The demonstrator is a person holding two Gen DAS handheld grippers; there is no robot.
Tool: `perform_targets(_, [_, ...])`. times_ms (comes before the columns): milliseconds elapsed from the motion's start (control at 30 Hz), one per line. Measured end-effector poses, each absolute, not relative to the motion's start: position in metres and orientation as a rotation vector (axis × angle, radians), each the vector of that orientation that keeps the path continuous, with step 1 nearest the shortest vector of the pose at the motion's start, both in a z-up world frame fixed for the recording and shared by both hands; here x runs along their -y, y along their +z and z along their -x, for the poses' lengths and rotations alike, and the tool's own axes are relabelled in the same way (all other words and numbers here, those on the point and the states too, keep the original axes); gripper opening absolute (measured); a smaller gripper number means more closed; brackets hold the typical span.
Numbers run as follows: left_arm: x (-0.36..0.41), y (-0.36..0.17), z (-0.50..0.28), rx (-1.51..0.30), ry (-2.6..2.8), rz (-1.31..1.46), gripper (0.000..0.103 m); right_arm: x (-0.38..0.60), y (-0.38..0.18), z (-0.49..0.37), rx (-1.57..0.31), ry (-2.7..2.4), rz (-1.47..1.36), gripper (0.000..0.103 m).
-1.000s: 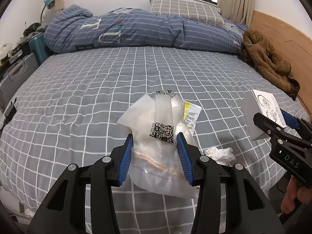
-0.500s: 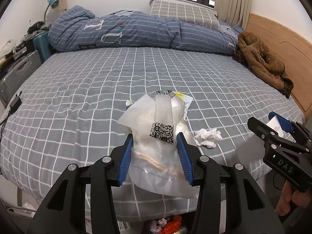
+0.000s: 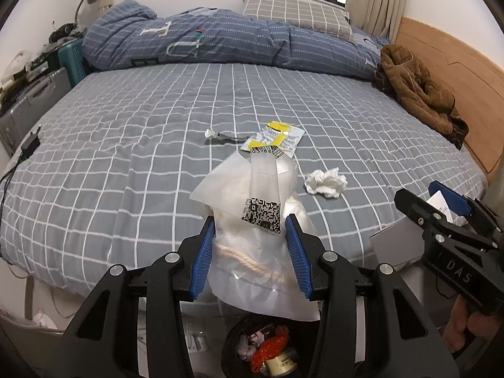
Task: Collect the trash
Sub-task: 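Carry the white wrapper and earphone box down over the wastebasket with both tools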
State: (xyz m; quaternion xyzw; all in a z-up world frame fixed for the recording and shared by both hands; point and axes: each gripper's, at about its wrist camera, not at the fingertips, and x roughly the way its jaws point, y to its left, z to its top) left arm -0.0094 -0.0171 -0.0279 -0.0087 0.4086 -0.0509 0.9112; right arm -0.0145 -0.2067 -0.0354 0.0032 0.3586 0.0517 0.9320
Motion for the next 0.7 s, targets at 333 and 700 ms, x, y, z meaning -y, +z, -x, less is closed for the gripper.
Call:
perform_targets(333, [0.015,-0.045,0.041,-0.892,-0.1,0.012,0.044,0.197,-0.047,0.048,-0.767,0.125,-0.005,0.067])
perform_targets(700, [0.01,-0.073,0.076,-0.964,-0.086,0.012,0.044,0.19,-0.069,0.082,-0.83,0.124,-0.003,0.067])
